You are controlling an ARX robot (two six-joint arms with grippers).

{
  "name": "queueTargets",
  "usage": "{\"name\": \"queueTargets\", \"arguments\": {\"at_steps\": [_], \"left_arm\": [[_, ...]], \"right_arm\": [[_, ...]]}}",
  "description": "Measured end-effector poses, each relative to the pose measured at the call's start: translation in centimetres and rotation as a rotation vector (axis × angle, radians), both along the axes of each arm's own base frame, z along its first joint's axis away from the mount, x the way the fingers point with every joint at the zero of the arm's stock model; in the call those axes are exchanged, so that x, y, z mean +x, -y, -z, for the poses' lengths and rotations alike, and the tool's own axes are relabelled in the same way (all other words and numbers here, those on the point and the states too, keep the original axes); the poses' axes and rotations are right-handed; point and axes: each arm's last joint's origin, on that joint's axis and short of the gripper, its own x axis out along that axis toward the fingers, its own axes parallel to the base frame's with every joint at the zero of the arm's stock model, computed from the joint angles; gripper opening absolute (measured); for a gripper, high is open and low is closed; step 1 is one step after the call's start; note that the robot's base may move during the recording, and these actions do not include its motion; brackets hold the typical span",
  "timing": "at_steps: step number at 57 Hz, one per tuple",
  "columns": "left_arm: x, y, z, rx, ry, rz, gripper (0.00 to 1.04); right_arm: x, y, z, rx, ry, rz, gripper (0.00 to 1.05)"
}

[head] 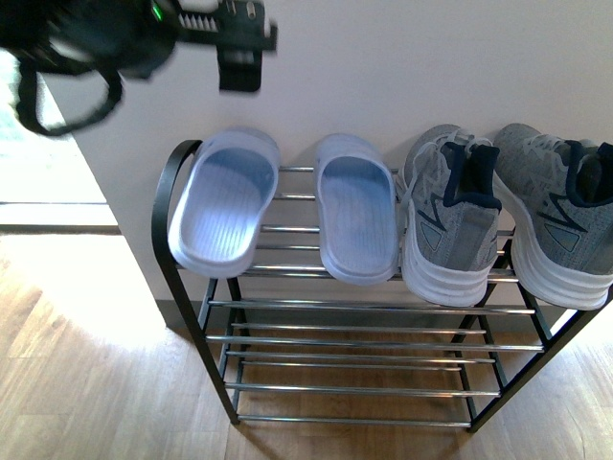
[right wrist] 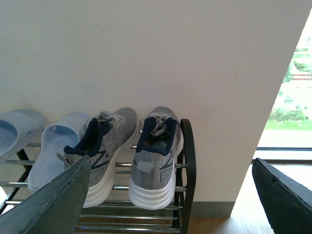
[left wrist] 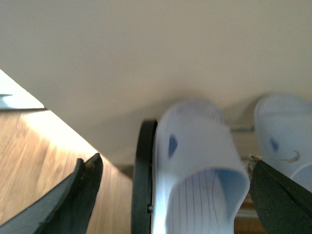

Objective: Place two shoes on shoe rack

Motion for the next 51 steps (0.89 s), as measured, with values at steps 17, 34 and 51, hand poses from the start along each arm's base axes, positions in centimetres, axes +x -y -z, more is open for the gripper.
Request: {"name": "queueTargets", "arguments": {"at_steps": [17, 34, 51], "left_arm": [[-7.8, -7.4, -0.4, -0.077, 0.421, -0.025, 0.42], [-13.0, -10.9, 0.9, -0.071, 0.418, -0.017, 0.01], [-16.8, -12.9, 1.6, -0.071, 0.42, -0.019, 0.01]], "right_arm": [[0.0, 0.0, 0.0, 0.0, 0.0, 0.0, 0.96], [0.0, 0.0, 0.0, 0.0, 0.0, 0.0, 0.96], [0.0, 0.0, 0.0, 0.0, 0.0, 0.0, 0.96]]}}
